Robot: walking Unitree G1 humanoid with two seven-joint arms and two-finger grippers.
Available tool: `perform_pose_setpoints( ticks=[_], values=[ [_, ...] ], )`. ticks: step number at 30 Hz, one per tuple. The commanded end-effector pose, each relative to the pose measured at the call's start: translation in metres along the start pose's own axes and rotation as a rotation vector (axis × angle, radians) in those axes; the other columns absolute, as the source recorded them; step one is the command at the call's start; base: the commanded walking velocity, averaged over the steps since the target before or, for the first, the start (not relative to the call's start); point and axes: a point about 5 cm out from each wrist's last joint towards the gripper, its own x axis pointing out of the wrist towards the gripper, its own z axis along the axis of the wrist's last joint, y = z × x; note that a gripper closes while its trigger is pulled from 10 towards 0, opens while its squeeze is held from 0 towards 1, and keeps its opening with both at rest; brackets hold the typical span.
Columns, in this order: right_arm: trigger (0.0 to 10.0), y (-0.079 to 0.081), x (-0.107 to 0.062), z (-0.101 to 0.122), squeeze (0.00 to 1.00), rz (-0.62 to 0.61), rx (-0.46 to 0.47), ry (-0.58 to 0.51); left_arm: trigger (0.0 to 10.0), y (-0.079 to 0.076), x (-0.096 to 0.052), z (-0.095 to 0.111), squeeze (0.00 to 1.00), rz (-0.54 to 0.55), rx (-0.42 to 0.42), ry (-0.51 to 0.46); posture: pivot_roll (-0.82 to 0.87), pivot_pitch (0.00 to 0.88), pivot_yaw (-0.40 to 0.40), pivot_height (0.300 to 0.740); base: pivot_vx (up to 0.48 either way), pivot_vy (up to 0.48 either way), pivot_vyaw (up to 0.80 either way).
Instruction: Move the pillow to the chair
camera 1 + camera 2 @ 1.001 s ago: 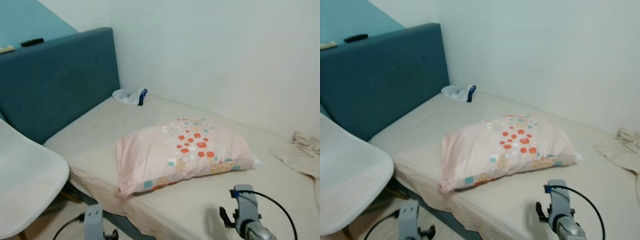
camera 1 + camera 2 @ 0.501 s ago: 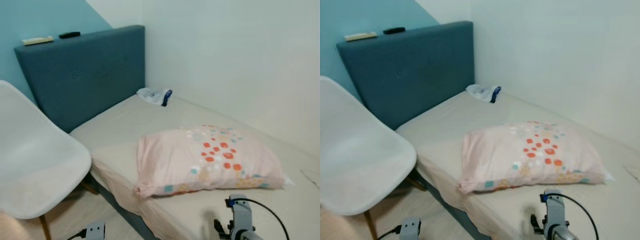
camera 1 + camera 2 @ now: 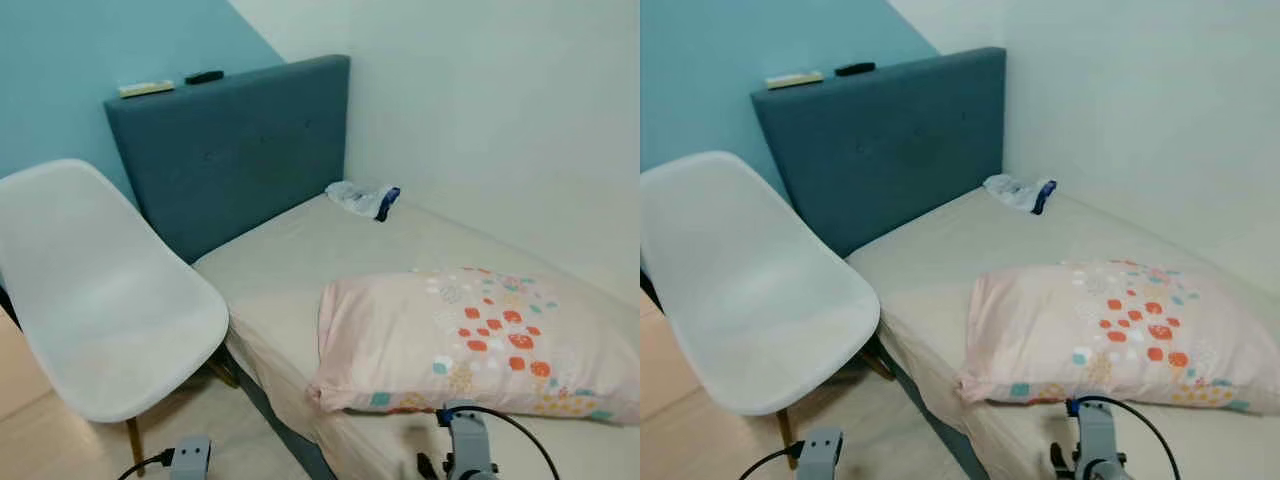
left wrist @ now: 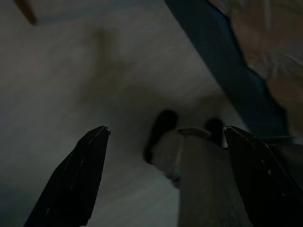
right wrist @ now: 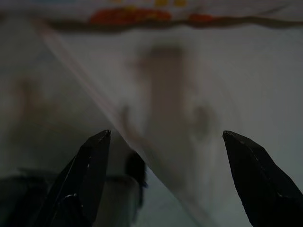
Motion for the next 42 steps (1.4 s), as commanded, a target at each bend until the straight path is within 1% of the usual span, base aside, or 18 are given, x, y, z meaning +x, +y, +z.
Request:
perform_pose_setpoints(
  ticks=[1, 5, 8, 13, 16, 19, 22, 24, 25, 26, 27, 28, 30, 32, 33, 36, 40, 42],
  values=[
    [10.0, -0.001, 0.000, 0.000, 0.00, -0.002, -0.018, -0.001, 10.0, -0.002, 0.000, -0.003, 0.00, -0.001, -0.012, 0.017, 0.01, 0.000, -0.041, 0.740, 0.000, 0.000, 0.79],
    [10.0, 0.000, 0.000, -0.001, 0.00, -0.011, -0.020, 0.000, 10.0, -0.003, 0.000, -0.003, 0.00, -0.010, 0.001, 0.018, 0.00, 0.000, -0.032, 0.740, 0.000, 0.000, 0.79],
    [10.0, -0.004, -0.001, -0.007, 0.00, -0.069, -0.009, 0.035, 10.0, -0.008, 0.000, -0.005, 0.00, -0.030, 0.052, 0.033, 0.00, 0.000, -0.020, 0.740, 0.000, 0.000, 0.00],
    [10.0, -0.005, -0.001, -0.009, 0.00, -0.078, 0.008, 0.041, 10.0, -0.006, 0.000, -0.006, 0.00, -0.032, 0.053, 0.031, -0.01, 0.000, -0.014, 0.740, 0.000, 0.000, 0.00],
    [10.0, -0.004, -0.001, -0.007, 0.00, -0.083, 0.026, 0.035, 10.0, -0.005, -0.001, -0.007, 0.00, -0.033, 0.064, 0.037, -0.02, 0.000, -0.008, 0.740, 0.000, 0.000, -0.19],
    [10.0, -0.004, 0.000, 0.002, 0.00, -0.082, 0.062, -0.006, 10.0, -0.006, -0.001, -0.007, 0.00, -0.036, 0.062, 0.035, -0.02, 0.000, 0.002, 0.740, 0.000, 0.000, -0.78],
    [10.0, -0.003, 0.003, 0.024, 0.00, -0.079, 0.130, -0.097, 10.0, -0.007, 0.000, -0.003, 0.00, -0.039, 0.056, 0.016, -0.03, 0.000, 0.013, 0.740, 0.000, 0.000, -0.52],
    [10.0, -0.001, 0.004, 0.045, 0.00, -0.049, 0.206, -0.174, 10.0, -0.009, 0.001, 0.005, 0.00, -0.048, 0.056, -0.020, -0.04, 0.000, 0.022, 0.740, 0.000, 0.000, 0.00],
    [10.0, -0.001, 0.004, 0.045, 0.00, -0.049, 0.206, -0.174, 10.0, -0.009, 0.001, 0.005, 0.00, -0.048, 0.056, -0.020, -0.04, 0.000, 0.022, 0.740, 0.000, 0.000, 0.00],
    [10.0, 0.005, 0.005, 0.078, 0.00, 0.032, 0.298, -0.292, 10.0, -0.016, 0.004, 0.027, 0.00, -0.081, 0.059, -0.104, -0.05, 0.000, 0.029, 0.740, 0.000, 0.000, 0.00],
    [10.0, 0.007, 0.003, 0.096, 0.00, 0.071, 0.343, -0.349, 10.0, -0.019, 0.005, 0.039, 0.00, -0.096, 0.064, -0.148, -0.05, 0.000, 0.030, 0.740, 0.000, 0.000, 0.00],
    [10.0, 0.007, 0.003, 0.096, 0.00, 0.071, 0.343, -0.349, 10.0, -0.019, 0.005, 0.039, 0.00, -0.096, 0.064, -0.148, -0.05, 0.000, 0.030, 0.740, 0.000, 0.000, 0.00],
    [10.0, 0.011, 0.001, 0.123, 0.00, 0.131, 0.400, -0.427, 10.0, -0.024, 0.006, 0.059, 0.00, -0.115, 0.075, -0.218, -0.05, 0.000, 0.035, 0.740, 0.000, 0.000, 0.00],
    [10.0, 0.012, -0.003, 0.145, 0.00, 0.180, 0.451, -0.481, 10.0, -0.028, 0.006, 0.075, 0.00, -0.126, 0.088, -0.268, -0.05, 0.000, 0.037, 0.735, 0.000, 0.000, 0.00],
    [10.0, 0.012, -0.003, 0.145, 0.00, 0.180, 0.451, -0.481, 10.0, -0.028, 0.006, 0.075, 0.00, -0.126, 0.088, -0.268, -0.05, 0.000, 0.037, 0.735, 0.000, 0.000, 0.00],
    [10.0, 0.014, -0.009, 0.170, 0.00, 0.258, 0.550, -0.558, 10.0, -0.030, 0.006, 0.083, 0.00, -0.130, 0.125, -0.300, -0.05, 0.000, 0.041, 0.715, 0.000, 0.000, 0.00],
    [10.0, 0.013, -0.010, 0.174, 0.00, 0.265, 0.594, -0.573, 10.0, -0.029, 0.006, 0.080, 0.00, -0.124, 0.142, -0.295, -0.05, 0.000, 0.044, 0.700, 0.000, 0.000, 0.00],
    [10.0, 0.009, -0.011, 0.177, 0.00, 0.261, 0.647, -0.590, 10.0, -0.025, 0.006, 0.075, 0.00, -0.110, 0.150, -0.286, -0.05, 0.000, 0.049, 0.690, 0.000, 0.000, 0.00]
  ],
)
